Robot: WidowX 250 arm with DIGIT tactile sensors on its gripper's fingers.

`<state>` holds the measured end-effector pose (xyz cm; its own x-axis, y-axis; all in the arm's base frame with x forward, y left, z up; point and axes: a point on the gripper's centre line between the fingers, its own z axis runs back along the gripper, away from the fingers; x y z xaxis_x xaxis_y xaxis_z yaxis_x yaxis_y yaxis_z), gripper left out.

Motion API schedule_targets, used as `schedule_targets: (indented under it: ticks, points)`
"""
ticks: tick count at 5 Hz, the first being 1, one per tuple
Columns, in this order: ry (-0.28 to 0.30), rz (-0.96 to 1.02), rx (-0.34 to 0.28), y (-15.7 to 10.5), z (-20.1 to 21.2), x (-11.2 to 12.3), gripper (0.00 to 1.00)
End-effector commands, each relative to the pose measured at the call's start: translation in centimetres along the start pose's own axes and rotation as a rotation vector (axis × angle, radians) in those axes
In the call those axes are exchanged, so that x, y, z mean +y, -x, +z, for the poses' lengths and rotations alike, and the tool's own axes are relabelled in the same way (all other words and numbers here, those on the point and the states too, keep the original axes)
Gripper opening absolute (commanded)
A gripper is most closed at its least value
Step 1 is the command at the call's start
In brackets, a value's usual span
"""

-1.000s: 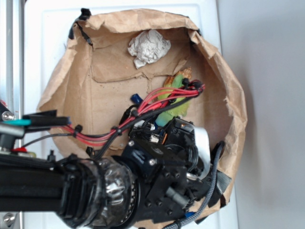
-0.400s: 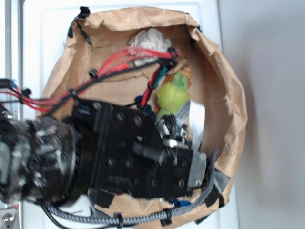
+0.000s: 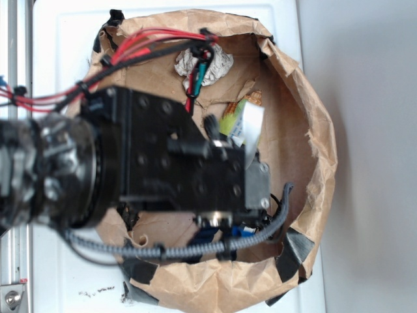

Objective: Grab the blue rope.

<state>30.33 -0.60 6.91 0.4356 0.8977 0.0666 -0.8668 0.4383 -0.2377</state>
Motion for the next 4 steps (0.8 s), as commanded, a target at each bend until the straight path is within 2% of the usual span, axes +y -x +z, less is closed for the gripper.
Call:
schedule_targets:
  ticks: [1,3,4]
  points:
    - [0.006,-0.031,-0.071,0.5,-1.4,0.1,1.00]
    - [-0.035,-0.056,-0.066,1.1,-3.6,-0.7,1.00]
    - [-0.066,-0.063,-0.037,1.9,-3.8,0.1,1.00]
